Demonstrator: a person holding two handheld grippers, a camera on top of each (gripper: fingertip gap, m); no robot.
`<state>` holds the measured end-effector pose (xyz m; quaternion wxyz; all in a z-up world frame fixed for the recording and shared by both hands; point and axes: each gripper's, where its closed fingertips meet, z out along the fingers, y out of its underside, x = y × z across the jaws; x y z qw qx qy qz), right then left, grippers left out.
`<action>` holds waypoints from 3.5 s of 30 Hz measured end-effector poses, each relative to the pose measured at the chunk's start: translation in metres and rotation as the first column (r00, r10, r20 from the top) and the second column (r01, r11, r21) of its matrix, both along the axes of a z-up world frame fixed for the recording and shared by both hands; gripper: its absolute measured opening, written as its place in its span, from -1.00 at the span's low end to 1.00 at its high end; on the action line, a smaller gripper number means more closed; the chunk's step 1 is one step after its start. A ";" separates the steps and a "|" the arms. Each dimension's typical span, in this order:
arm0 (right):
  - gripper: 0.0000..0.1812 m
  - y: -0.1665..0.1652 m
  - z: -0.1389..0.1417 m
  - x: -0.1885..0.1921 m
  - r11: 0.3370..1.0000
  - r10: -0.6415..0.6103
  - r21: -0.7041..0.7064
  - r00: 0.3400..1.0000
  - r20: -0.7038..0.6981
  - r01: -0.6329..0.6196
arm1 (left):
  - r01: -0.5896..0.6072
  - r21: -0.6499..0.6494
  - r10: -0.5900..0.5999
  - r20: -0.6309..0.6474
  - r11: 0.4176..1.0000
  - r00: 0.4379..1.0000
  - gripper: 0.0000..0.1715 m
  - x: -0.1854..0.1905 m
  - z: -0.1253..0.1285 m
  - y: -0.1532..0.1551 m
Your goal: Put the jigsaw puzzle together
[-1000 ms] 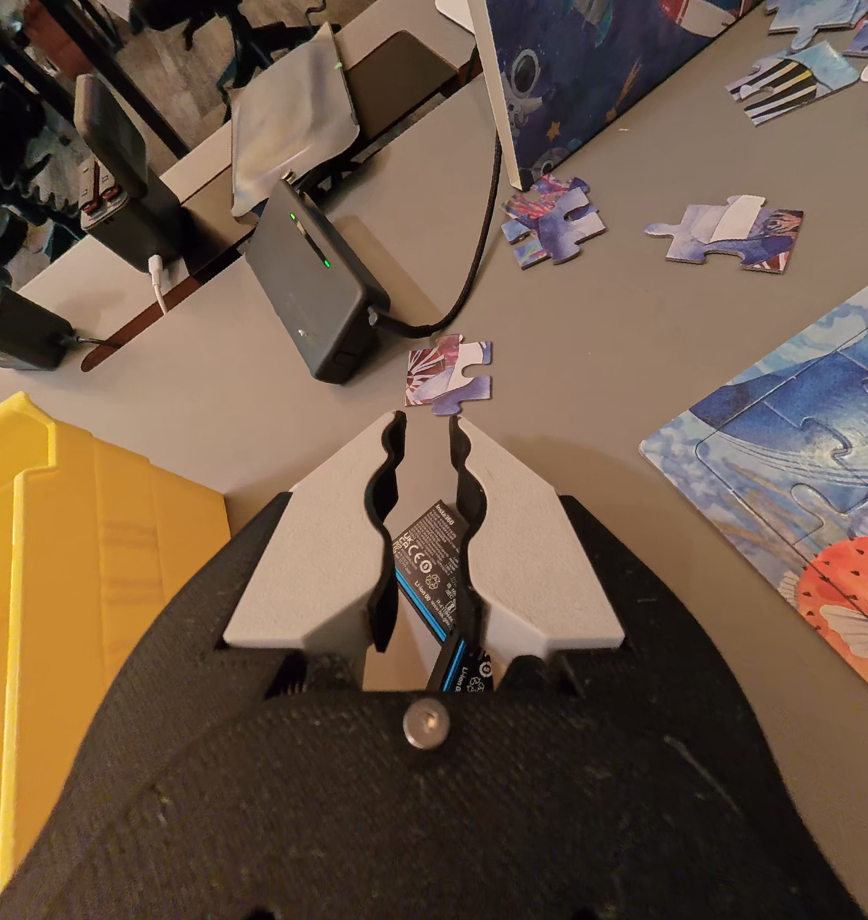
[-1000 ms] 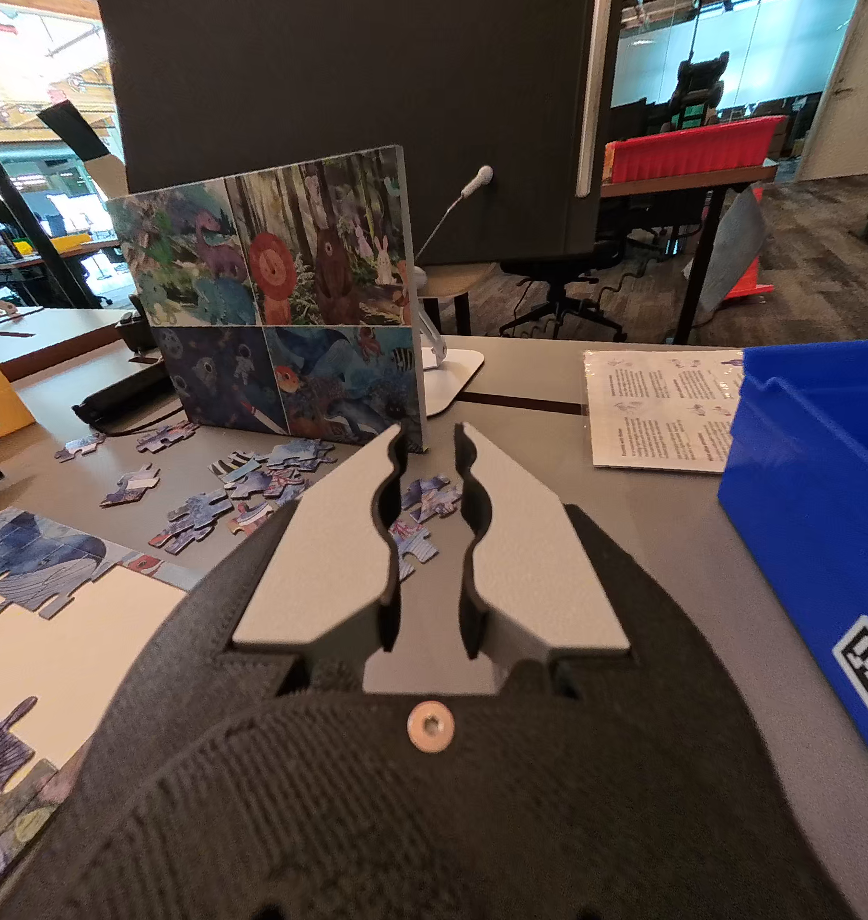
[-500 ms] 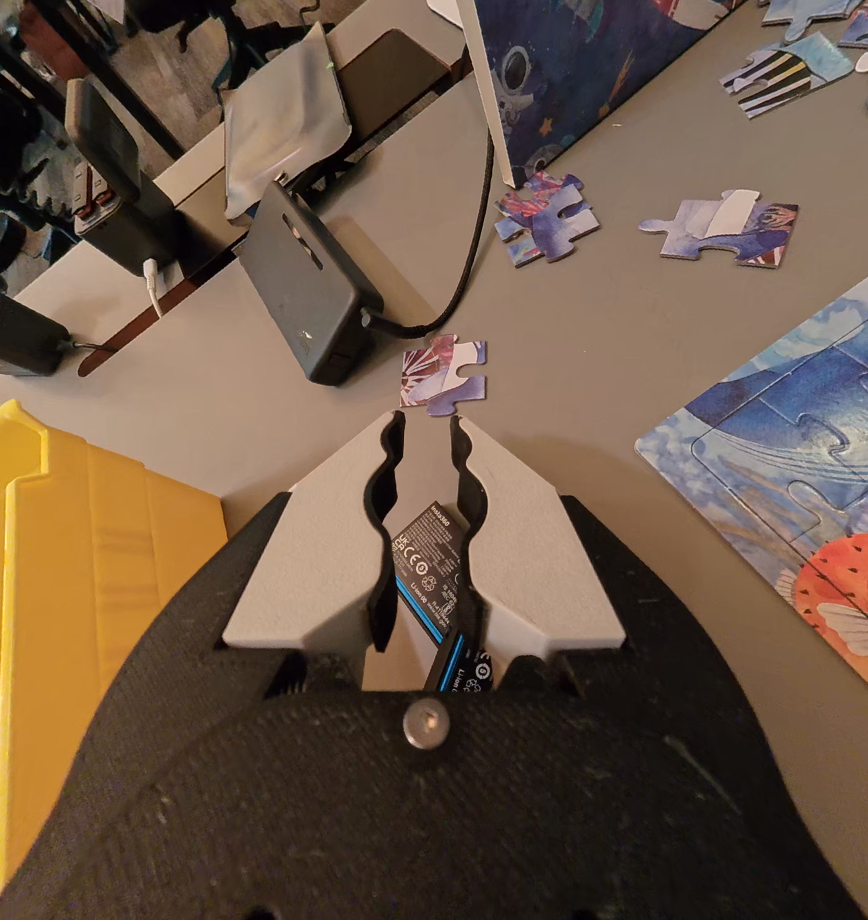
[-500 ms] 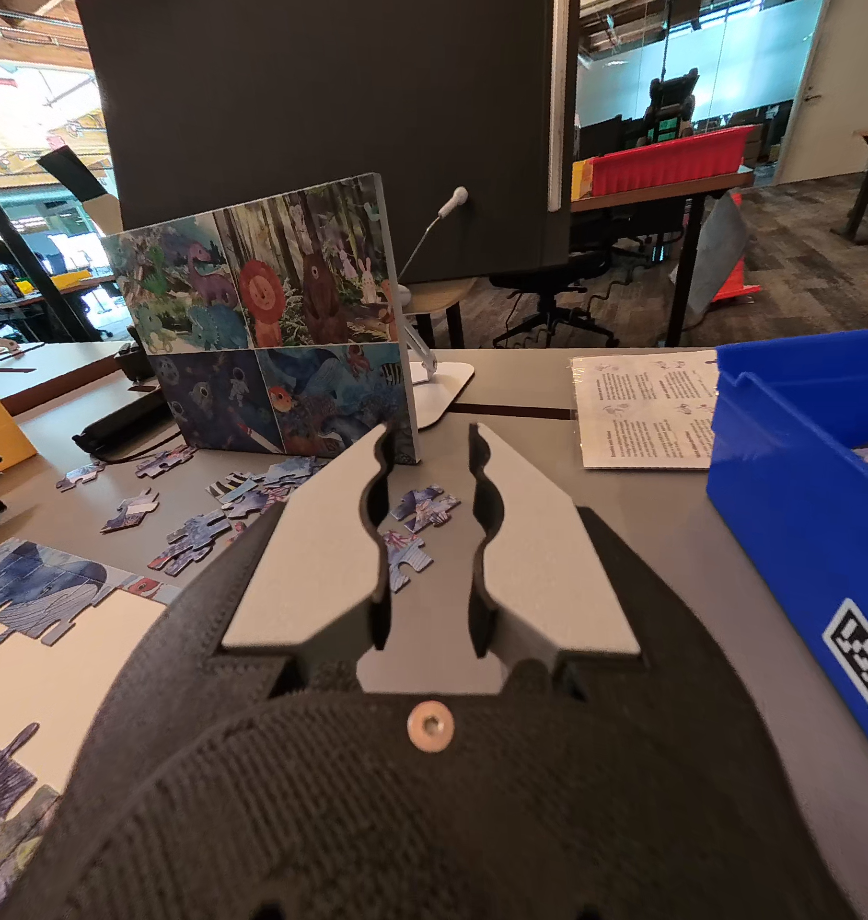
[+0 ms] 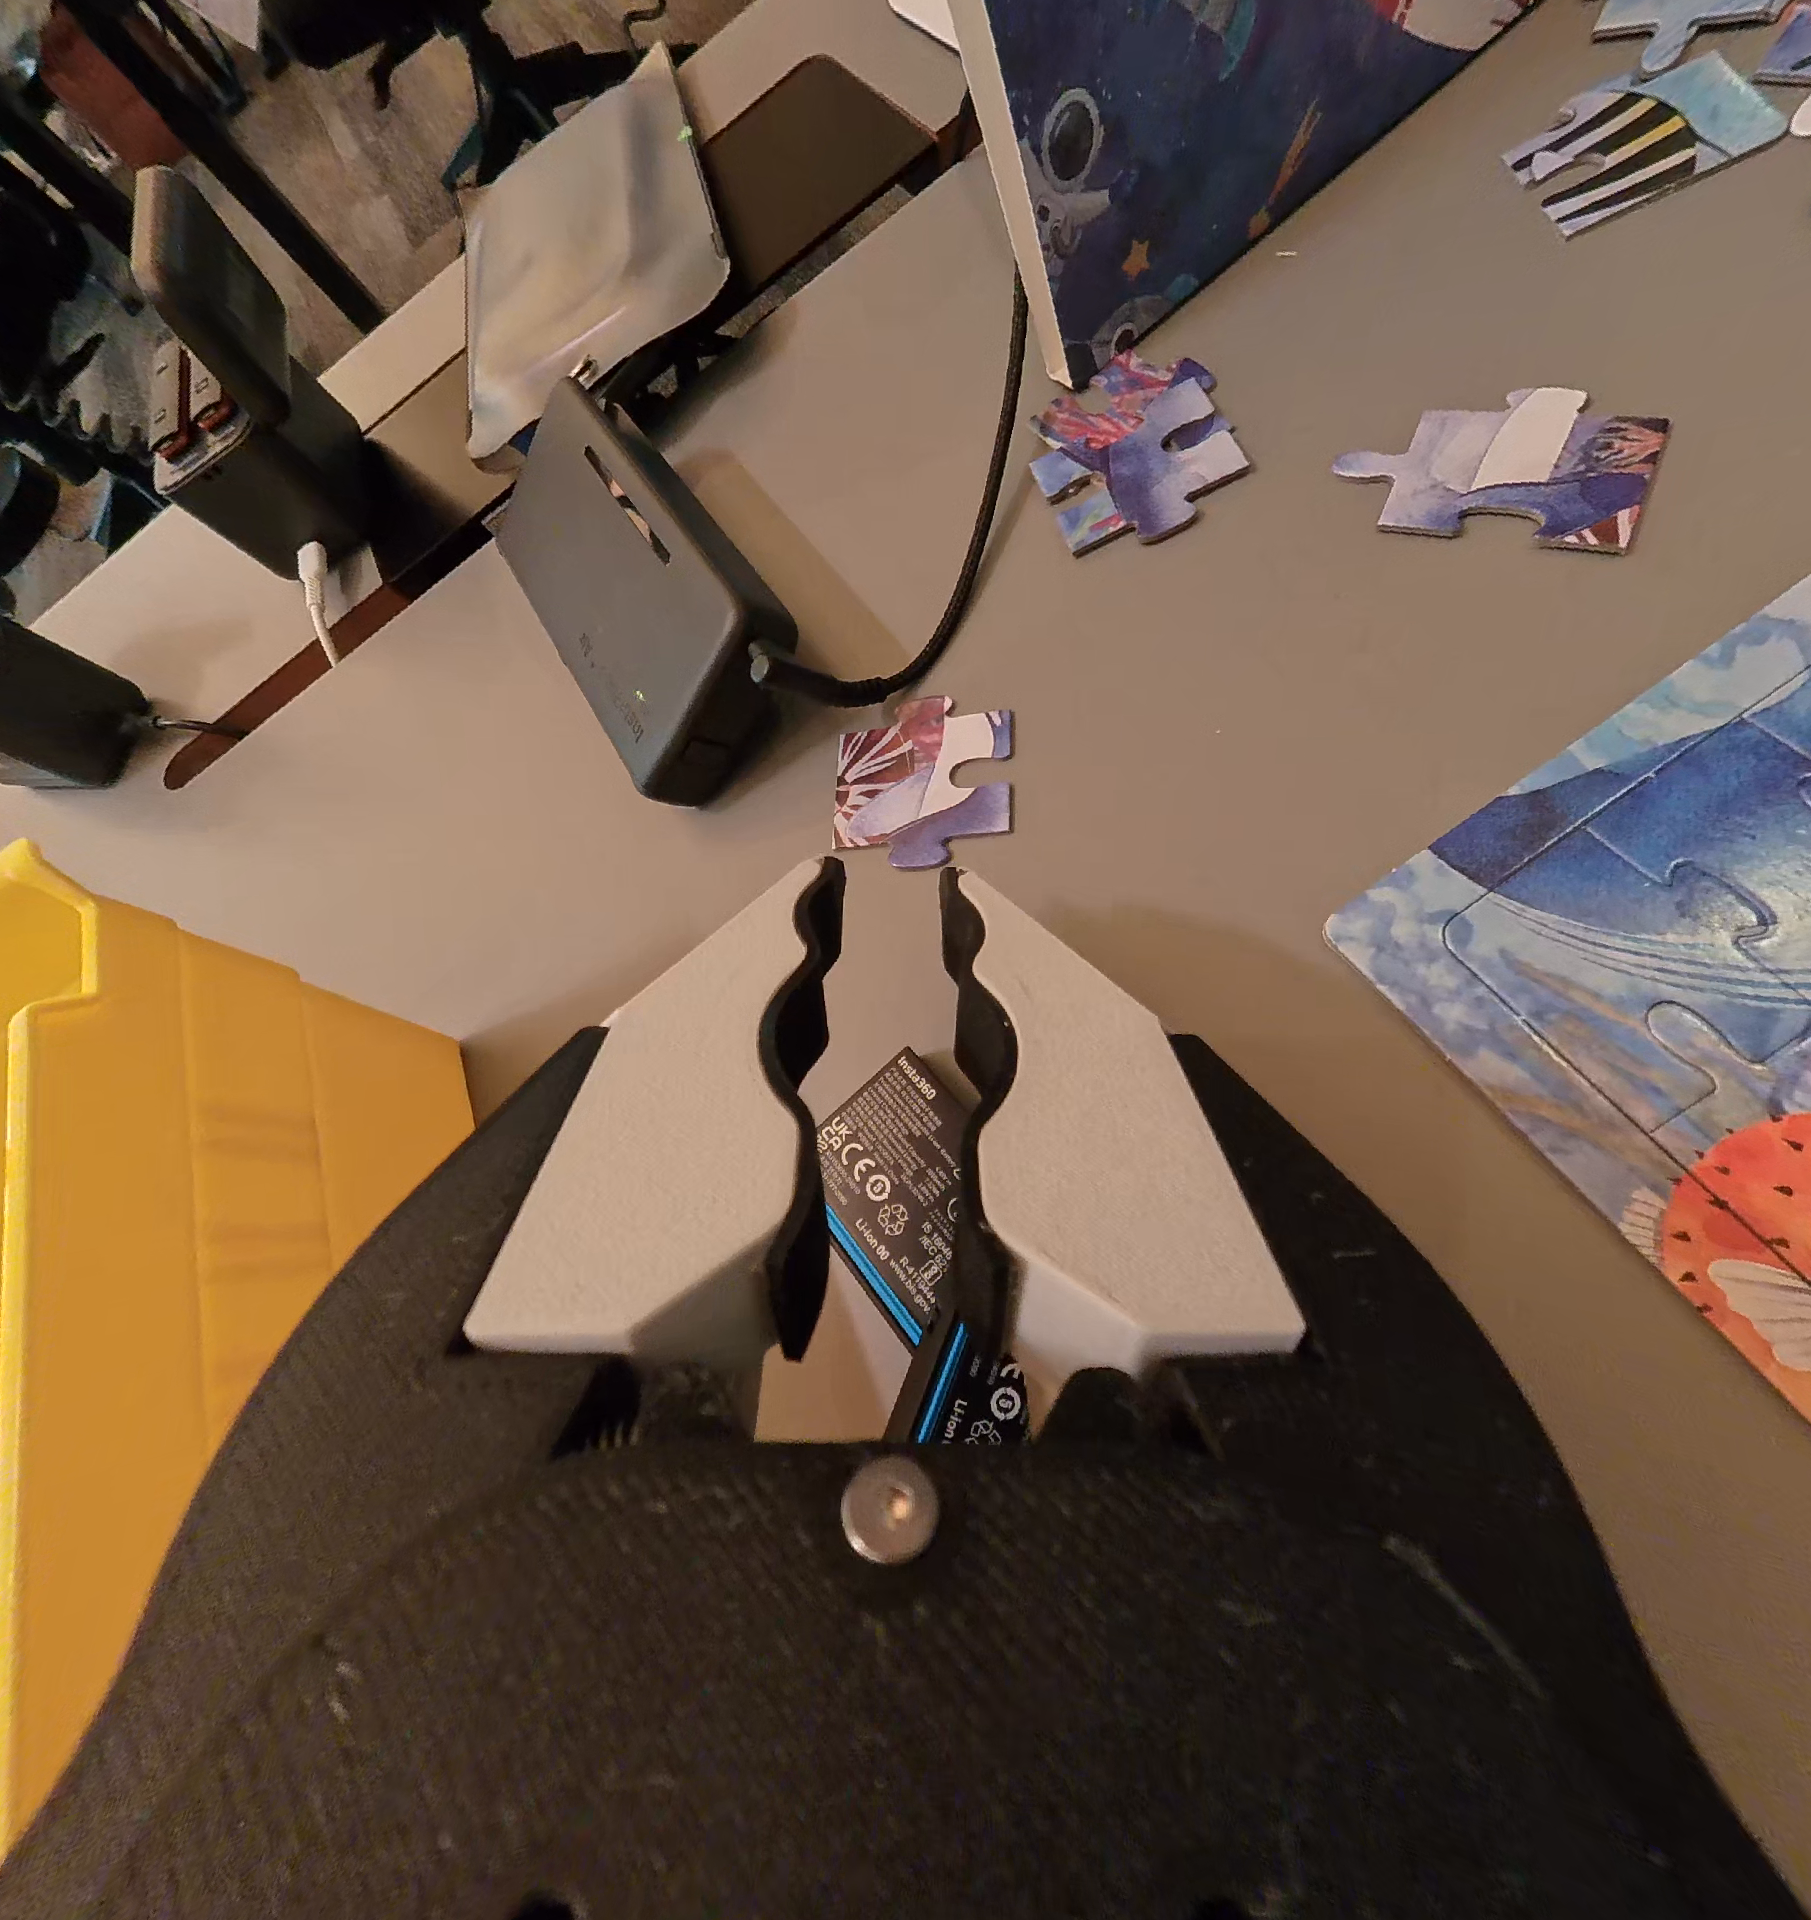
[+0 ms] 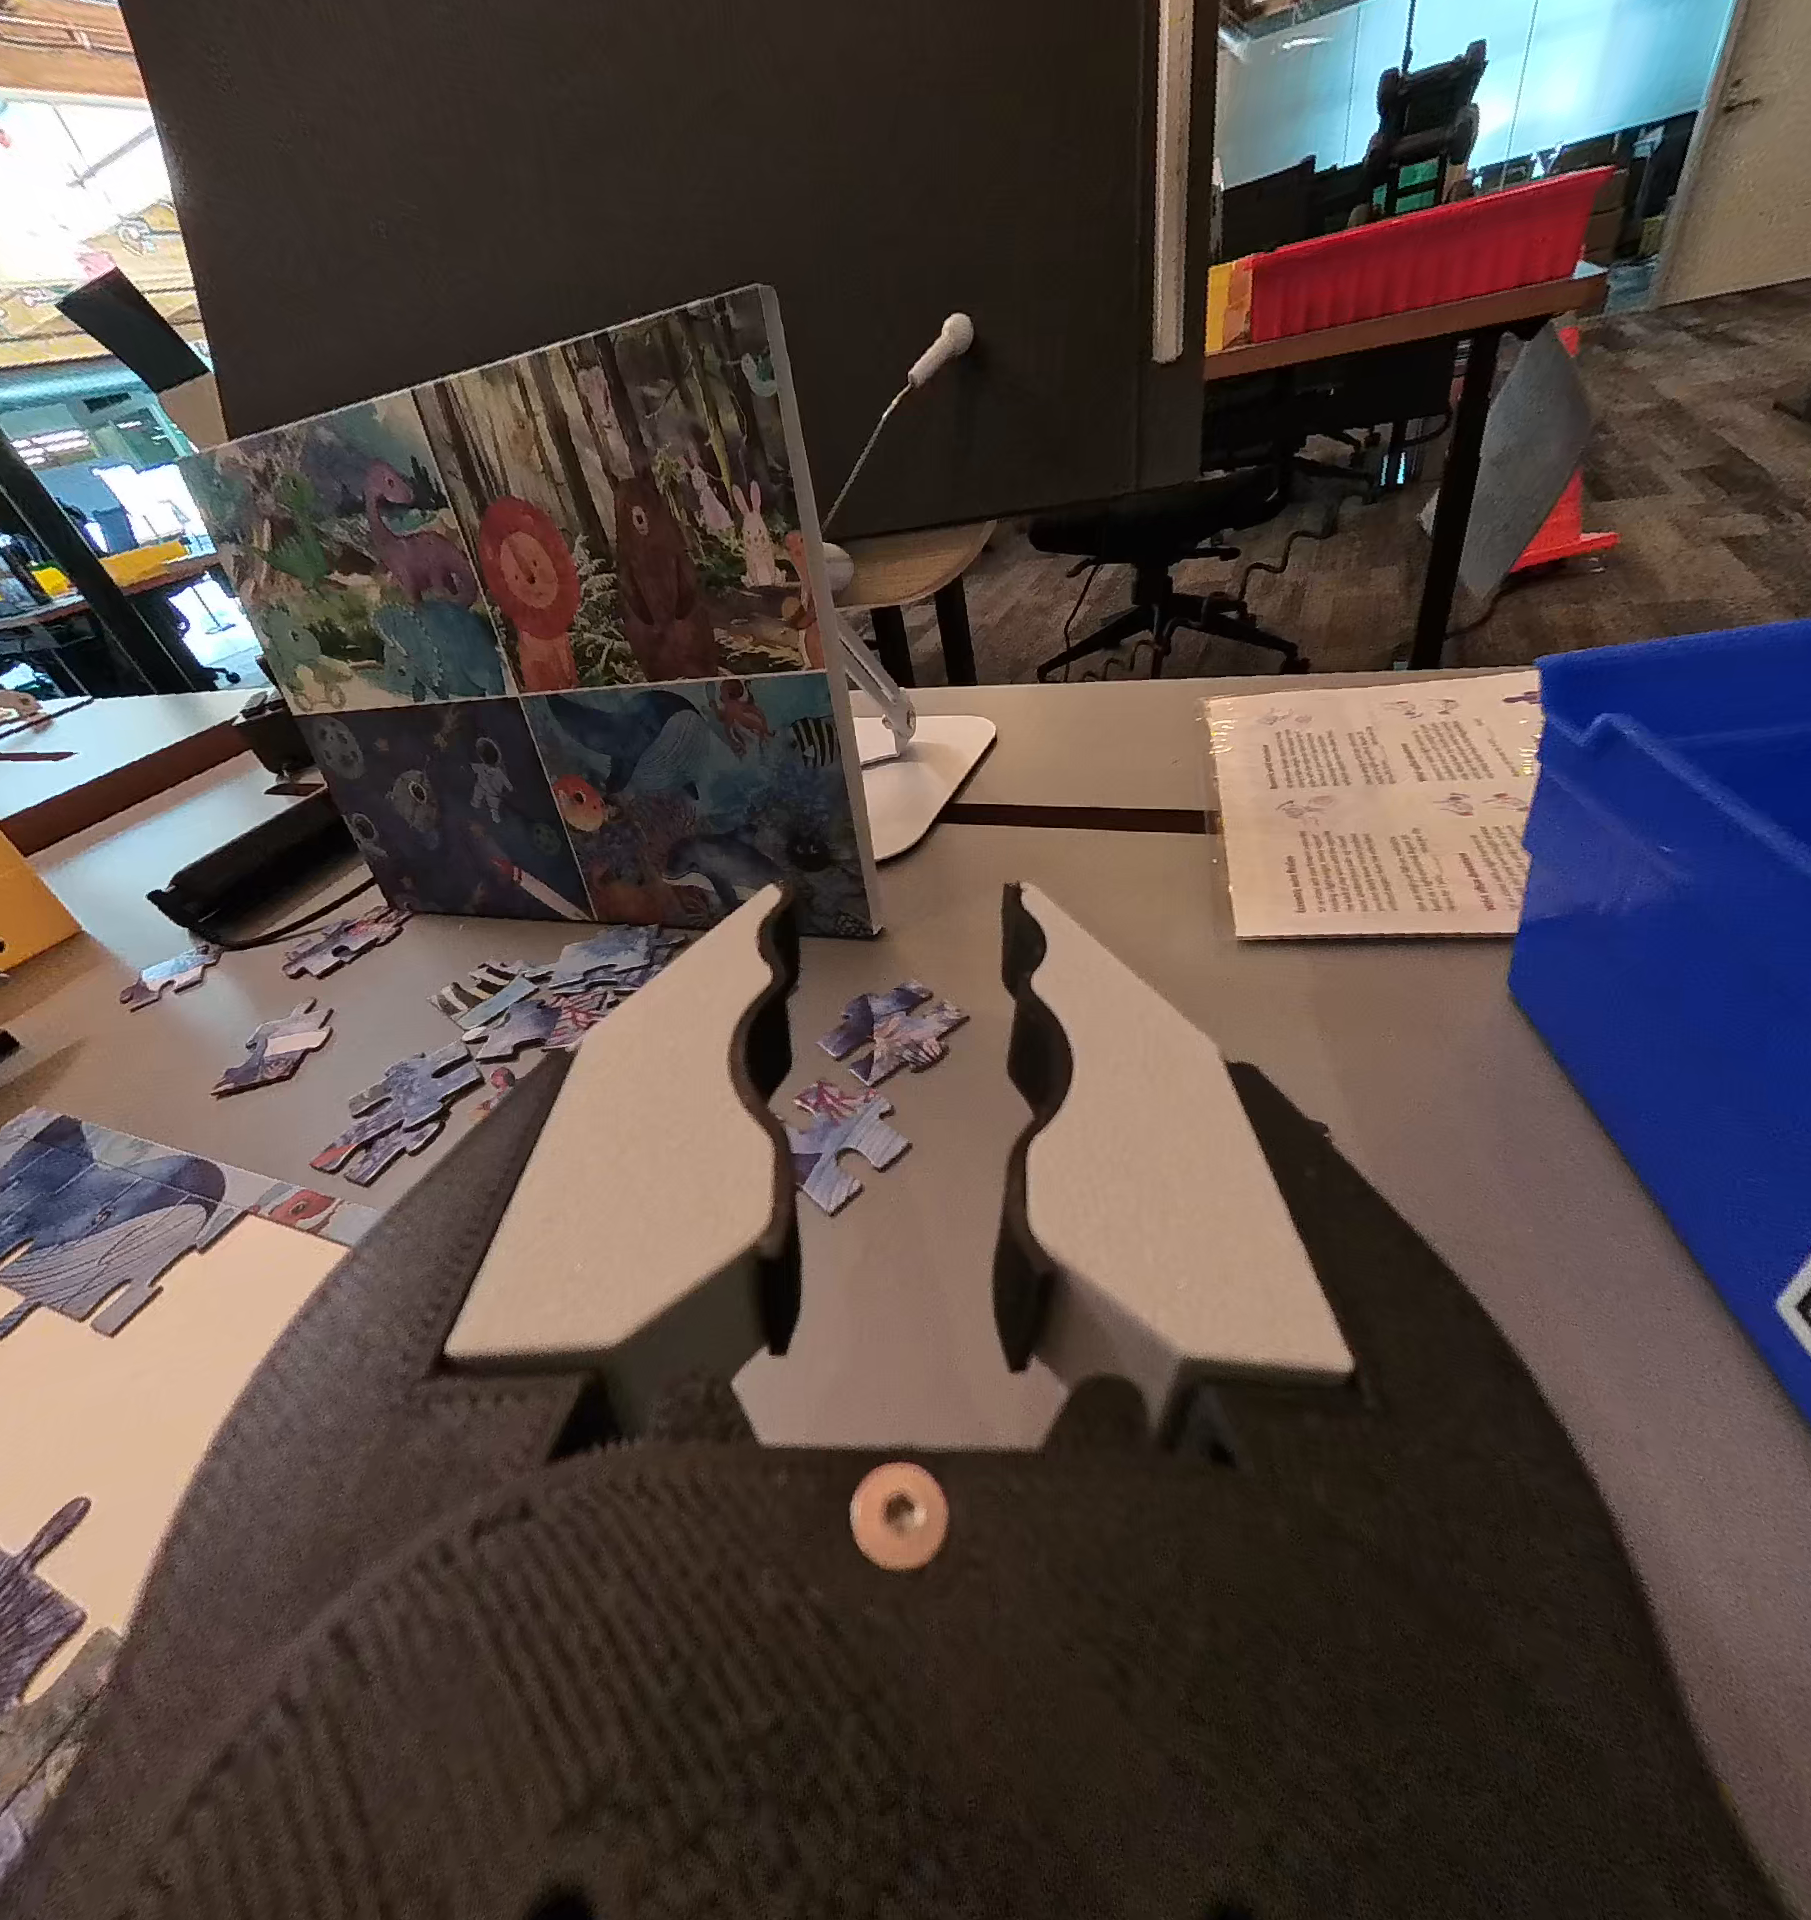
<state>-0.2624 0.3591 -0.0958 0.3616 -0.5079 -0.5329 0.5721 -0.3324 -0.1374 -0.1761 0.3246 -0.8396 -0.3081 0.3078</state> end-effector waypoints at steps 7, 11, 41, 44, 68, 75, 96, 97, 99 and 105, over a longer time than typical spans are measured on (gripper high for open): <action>-0.57 -0.002 -0.002 -0.001 1.000 0.005 0.001 1.000 0.008 -0.005 | -0.004 -0.003 0.004 -0.003 1.000 1.000 -0.82 -0.001 0.000 0.000; -0.57 -0.004 -0.005 -0.002 1.000 0.016 -0.010 1.000 0.023 -0.015 | -0.005 -0.003 0.005 -0.007 1.000 1.000 -0.83 -0.001 0.001 0.000; -0.29 -0.116 -0.089 -0.057 0.727 0.524 0.256 0.755 0.394 -0.638 | 0.022 0.030 -0.020 -0.065 0.999 0.998 -0.90 0.002 0.011 0.006; -0.19 -0.119 -0.106 -0.062 0.682 0.508 0.278 0.711 0.486 -0.677 | 0.027 0.033 -0.024 -0.062 0.999 0.998 -0.90 0.003 0.011 0.008; -0.48 -0.114 -0.097 -0.063 0.698 0.421 0.433 0.815 0.397 -0.571 | 0.084 0.018 -0.083 -0.076 0.996 0.994 -0.90 0.011 0.012 0.026; -0.27 -0.119 -0.110 -0.080 0.658 0.471 0.360 0.734 0.490 -0.662 | 0.093 0.011 -0.092 -0.064 0.996 0.994 -0.90 0.012 0.009 0.028; -0.48 -0.115 -0.118 -0.081 0.587 0.545 0.296 0.638 0.545 -0.754 | 0.119 -0.023 -0.120 -0.049 0.993 0.992 -0.88 0.015 0.003 0.034; -0.48 -0.116 -0.118 -0.078 0.587 0.545 0.294 0.637 0.545 -0.754 | 0.119 -0.019 -0.120 -0.054 0.993 0.991 -0.89 0.015 0.004 0.034; -0.48 -0.117 -0.118 -0.074 0.587 0.545 0.297 0.638 0.544 -0.754 | 0.120 -0.013 -0.120 -0.061 0.993 0.991 -0.89 0.015 0.006 0.034; -0.75 -0.133 -0.101 -0.062 0.590 0.605 0.284 0.647 0.464 -0.756 | 0.129 -0.021 -0.130 -0.051 0.991 0.990 -0.88 0.017 0.004 0.036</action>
